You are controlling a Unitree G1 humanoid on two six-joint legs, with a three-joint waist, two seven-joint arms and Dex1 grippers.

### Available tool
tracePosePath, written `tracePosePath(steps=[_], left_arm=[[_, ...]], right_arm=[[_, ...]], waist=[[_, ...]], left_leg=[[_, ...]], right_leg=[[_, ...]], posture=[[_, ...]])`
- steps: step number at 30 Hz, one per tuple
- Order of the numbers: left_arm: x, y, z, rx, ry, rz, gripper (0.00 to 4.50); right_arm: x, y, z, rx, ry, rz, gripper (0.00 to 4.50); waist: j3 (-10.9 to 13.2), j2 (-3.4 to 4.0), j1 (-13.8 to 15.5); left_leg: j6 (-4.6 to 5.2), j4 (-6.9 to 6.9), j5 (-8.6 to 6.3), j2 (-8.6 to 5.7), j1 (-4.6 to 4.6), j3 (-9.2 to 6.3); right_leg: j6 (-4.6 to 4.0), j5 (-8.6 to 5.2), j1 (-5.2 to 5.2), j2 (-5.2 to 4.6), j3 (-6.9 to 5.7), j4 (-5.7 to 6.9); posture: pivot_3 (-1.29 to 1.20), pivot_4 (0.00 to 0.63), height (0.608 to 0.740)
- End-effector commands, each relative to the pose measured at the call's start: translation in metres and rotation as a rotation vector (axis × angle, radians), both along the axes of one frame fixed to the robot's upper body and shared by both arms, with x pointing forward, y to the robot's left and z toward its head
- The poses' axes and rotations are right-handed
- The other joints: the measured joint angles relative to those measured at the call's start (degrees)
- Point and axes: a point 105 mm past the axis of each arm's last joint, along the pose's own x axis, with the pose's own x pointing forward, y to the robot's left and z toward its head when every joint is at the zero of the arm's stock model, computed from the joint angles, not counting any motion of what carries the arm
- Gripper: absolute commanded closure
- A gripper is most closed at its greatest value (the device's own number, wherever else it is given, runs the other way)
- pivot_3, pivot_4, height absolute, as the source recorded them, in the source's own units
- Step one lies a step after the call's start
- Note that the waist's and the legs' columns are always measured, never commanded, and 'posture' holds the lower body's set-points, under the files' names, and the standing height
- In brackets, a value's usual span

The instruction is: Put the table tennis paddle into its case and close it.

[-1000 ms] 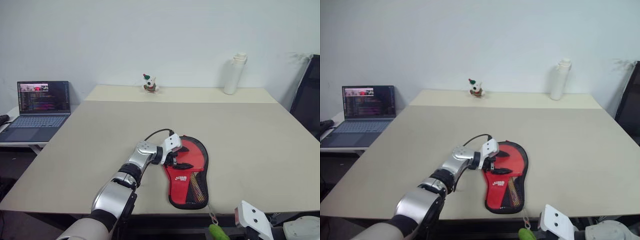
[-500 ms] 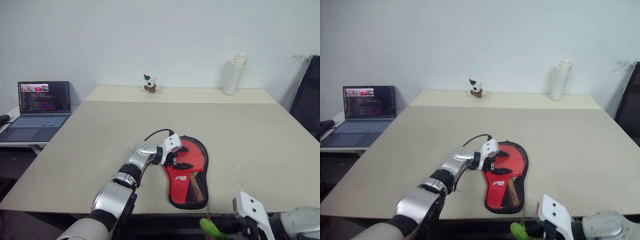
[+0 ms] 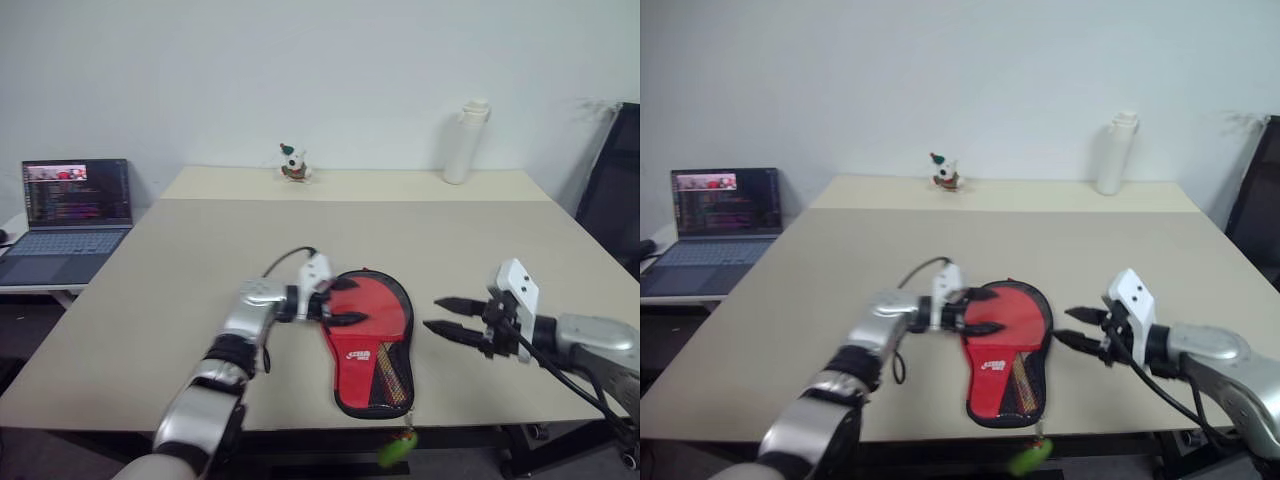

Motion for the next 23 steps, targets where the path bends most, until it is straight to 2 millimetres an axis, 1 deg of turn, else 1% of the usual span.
tracePosePath(steps=[1, 2, 5, 8, 9, 11, 12, 14, 16, 20, 23], left_arm=[[-0.021, 0.016, 0.037, -0.085, -0.046, 0.023, 0.47], [-0.030, 0.026, 0.037, -0.084, -0.046, 0.050, 0.47], [-0.051, 0.042, 0.034, -0.080, -0.025, 0.126, 0.47], [-0.066, 0.056, 0.026, -0.071, -0.006, 0.205, 0.47], [-0.067, 0.055, 0.024, -0.065, -0.006, 0.220, 0.47], [-0.075, 0.061, 0.023, -0.058, -0.006, 0.244, 0.47], [-0.077, 0.062, 0.023, -0.053, -0.007, 0.249, 0.47], [-0.076, 0.057, 0.024, -0.044, -0.013, 0.255, 0.47], [-0.073, 0.054, 0.022, -0.035, -0.010, 0.260, 0.47], [-0.079, 0.059, 0.007, -0.010, 0.024, 0.280, 0.47], [-0.076, 0.061, 0.007, -0.039, 0.025, 0.324, 0.47]], right_arm=[[0.020, -0.005, 0.005, 0.010, -0.058, 0.032, 2.04], [0.028, -0.006, 0.005, 0.011, -0.064, 0.036, 2.04], [0.045, -0.011, 0.003, -0.002, -0.078, 0.048, 2.04], [0.058, -0.017, 0.000, -0.025, -0.077, 0.051, 2.04], [0.061, -0.022, 0.000, -0.033, -0.074, 0.050, 2.04], [0.065, -0.031, -0.003, -0.067, -0.063, 0.046, 2.04], [0.066, -0.036, -0.005, -0.079, -0.060, 0.037, 2.04], [0.070, -0.048, -0.005, -0.081, -0.054, 0.011, 2.04], [0.071, -0.055, -0.007, -0.085, -0.047, -0.004, 2.04], [0.063, -0.051, -0.018, -0.089, -0.017, 0.010, 2.04], [0.056, -0.050, -0.023, -0.106, 0.008, 0.025, 2.04]], waist=[[0.0, 0.08, -0.2], [0.1, 0.11, -0.3], [0.1, 0.19, -0.5], [0.2, 0.21, -0.2], [0.2, 0.22, -0.1], [0.2, 0.24, 0.3], [0.2, 0.24, 0.4], [0.2, 0.24, 0.6], [0.2, 0.24, 0.8], [0.2, 0.27, 0.7], [0.3, 0.29, 0.6]], left_leg=[[0.00, -0.01, 0.00, -0.01, 0.00, -0.01], [0.00, -0.01, 0.00, -0.04, 0.00, -0.01], [0.00, 0.00, -0.01, -0.09, 0.02, 0.05], [0.00, 0.02, -0.01, -0.08, 0.03, 0.01], [0.00, 0.03, 0.00, -0.08, 0.03, -0.04], [0.00, 0.07, 0.01, -0.09, 0.05, -0.08], [0.00, 0.08, 0.01, -0.08, 0.06, -0.06], [-0.01, 0.10, 0.01, -0.08, 0.10, -0.02], [-0.01, 0.10, 0.01, -0.10, 0.12, 0.02], [-0.01, 0.05, 0.01, -0.09, 0.12, 0.09], [0.00, 0.02, 0.00, -0.05, 0.10, 0.05]], right_leg=[[-0.03, 0.02, 0.00, -0.02, 0.02, 0.01], [-0.17, 0.10, 0.00, -0.06, 0.02, 0.03], [-0.25, 0.15, 0.01, -0.15, 0.03, 0.01], [-0.24, 0.14, 0.02, -0.16, 0.02, 0.02], [-0.22, 0.13, 0.03, -0.16, 0.02, 0.03], [-0.22, 0.12, 0.07, -0.17, 0.00, 0.05], [-0.22, 0.12, 0.08, -0.17, 0.00, 0.06], [-0.24, 0.14, 0.11, -0.17, 0.01, 0.05], [-0.25, 0.15, 0.12, -0.17, -0.01, 0.06], [-0.29, 0.17, 0.10, -0.17, 0.02, 0.03], [-0.31, 0.17, 0.08, -0.17, 0.08, 0.02]], posture=[[0.00, 0.150, 0.740], [0.00, 0.150, 0.740], [0.00, 0.150, 0.740], [0.00, 0.150, 0.740], [0.00, 0.150, 0.740], [0.00, 0.150, 0.740], [0.00, 0.150, 0.740], [0.00, 0.150, 0.740], [0.00, 0.150, 0.740], [0.00, 0.150, 0.740], [0.00, 0.150, 0.740]])
